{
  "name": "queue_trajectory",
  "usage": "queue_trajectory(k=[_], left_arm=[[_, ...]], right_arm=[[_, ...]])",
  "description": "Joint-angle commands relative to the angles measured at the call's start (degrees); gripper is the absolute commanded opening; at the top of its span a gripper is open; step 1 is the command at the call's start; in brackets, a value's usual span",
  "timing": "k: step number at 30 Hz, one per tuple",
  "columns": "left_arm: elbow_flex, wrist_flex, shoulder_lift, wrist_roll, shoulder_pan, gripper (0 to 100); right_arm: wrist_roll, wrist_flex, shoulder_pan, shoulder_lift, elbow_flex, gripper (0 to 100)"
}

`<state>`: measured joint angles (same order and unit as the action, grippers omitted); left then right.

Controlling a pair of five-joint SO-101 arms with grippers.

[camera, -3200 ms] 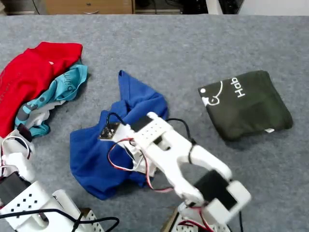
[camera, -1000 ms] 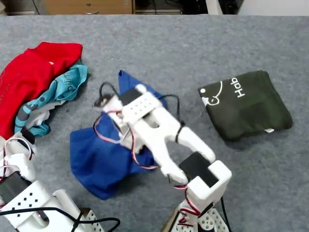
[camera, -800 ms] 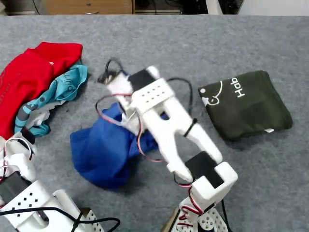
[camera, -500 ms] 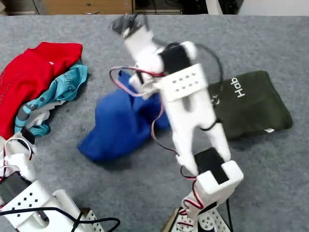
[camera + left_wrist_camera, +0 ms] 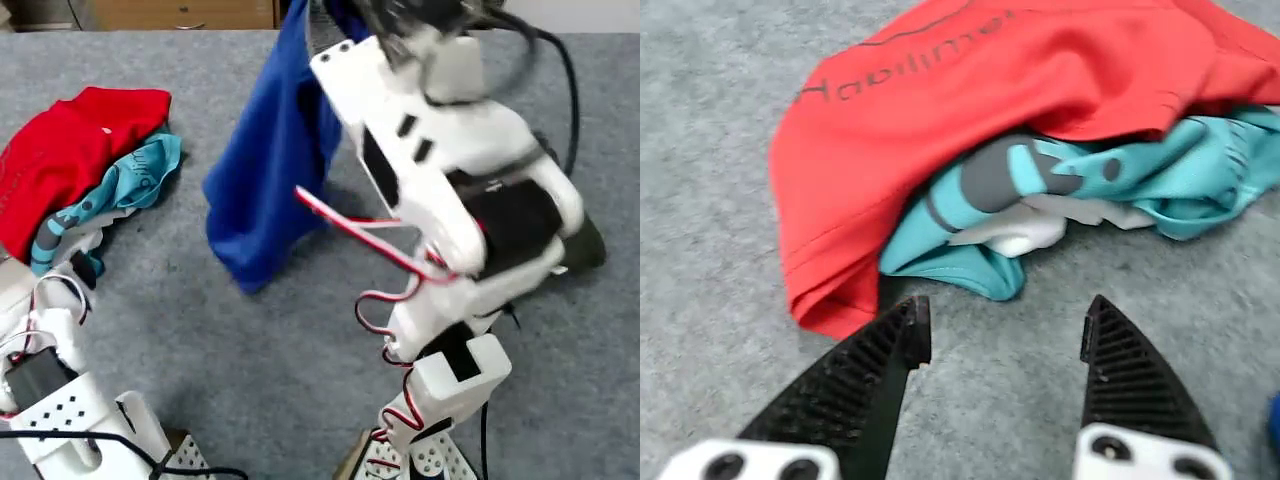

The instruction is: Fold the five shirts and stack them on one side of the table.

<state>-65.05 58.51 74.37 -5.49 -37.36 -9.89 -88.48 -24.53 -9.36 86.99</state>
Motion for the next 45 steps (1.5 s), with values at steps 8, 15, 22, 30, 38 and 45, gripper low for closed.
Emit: queue_trajectory(k=[8,15,22,30,38,45], left_arm=[[12.0,9.4,0.0,0.3,13.1,25],[22.3,16.2,0.0,0.3,29.3,25],[23.2,16.1,-2.2,0.2,37.5,25],[27.2,14.9,-21.7,0.4,43.3,25],[38.7,14.9,-44.9,0.4,49.2,25],[39.4,15.0,-58.9,0.4,55.6,25]], right_arm=[[-1.1,9.9,0.7,3.1,5.1,0.5],[-4.0,10.0,2.3,3.0,-5.6,0.5],[-1.1,19.0,13.8,2.9,-30.6,0.5],[1.3,34.5,30.5,3.0,-60.2,0.5],[1.4,46.9,35.7,2.9,-84.2,0.5],[3.7,76.0,34.4,2.9,-108.8,0.5]])
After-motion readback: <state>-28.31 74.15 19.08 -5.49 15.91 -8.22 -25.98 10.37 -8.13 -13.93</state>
